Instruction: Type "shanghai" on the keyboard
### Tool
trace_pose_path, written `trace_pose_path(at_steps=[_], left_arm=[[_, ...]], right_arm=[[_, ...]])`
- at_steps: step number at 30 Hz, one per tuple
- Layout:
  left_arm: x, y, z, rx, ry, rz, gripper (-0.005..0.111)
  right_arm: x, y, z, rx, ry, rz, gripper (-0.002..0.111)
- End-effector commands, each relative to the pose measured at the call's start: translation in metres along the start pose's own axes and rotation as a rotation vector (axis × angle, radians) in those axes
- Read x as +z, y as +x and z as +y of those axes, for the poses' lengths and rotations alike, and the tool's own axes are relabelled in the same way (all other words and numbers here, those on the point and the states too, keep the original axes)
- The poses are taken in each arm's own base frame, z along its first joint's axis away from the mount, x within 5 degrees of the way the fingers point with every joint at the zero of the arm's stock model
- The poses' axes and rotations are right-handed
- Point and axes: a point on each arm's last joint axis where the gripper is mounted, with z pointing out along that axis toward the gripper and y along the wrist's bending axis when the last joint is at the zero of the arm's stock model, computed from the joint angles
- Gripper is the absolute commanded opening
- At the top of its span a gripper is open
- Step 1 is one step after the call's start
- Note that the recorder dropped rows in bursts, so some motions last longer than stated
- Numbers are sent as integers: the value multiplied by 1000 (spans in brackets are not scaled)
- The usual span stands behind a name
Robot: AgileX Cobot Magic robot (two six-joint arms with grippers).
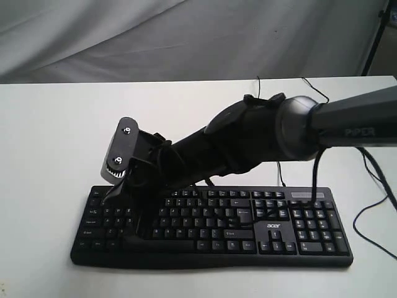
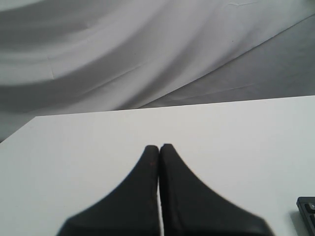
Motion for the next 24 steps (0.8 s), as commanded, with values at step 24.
trace_pose_path(at_steps=[24], left_arm=[[1,2,0,-3,5,5,1]], right_arm=[[38,4,-6,-6,-44,146,0]])
